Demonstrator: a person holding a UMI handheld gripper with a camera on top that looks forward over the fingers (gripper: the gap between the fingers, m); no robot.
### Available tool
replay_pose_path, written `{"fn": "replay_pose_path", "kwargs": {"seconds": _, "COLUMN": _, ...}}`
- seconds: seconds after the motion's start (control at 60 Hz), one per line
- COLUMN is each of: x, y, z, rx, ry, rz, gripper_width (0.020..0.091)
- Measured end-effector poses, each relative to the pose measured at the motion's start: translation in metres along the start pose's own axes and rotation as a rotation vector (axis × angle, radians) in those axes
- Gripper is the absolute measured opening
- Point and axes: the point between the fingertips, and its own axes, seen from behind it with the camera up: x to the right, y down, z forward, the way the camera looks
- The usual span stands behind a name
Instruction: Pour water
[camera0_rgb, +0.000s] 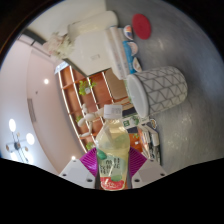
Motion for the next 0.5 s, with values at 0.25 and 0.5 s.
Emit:
{"fn": "replay_pose_path", "kwargs": {"seconds": 0.25, "x": -0.078, "y": -0.018, "z": -0.009, "rx": 0.030, "ry": 0.054, "rz": -1.007, "gripper_width": 0.0365}}
{"fn": "replay_pose_path", "kwargs": {"seconds": 0.5, "x": -0.126, "y": -0.142, "z": -0.018, "rx": 0.256, "ry": 0.315, "rz": -1.826, "gripper_width": 0.0371}}
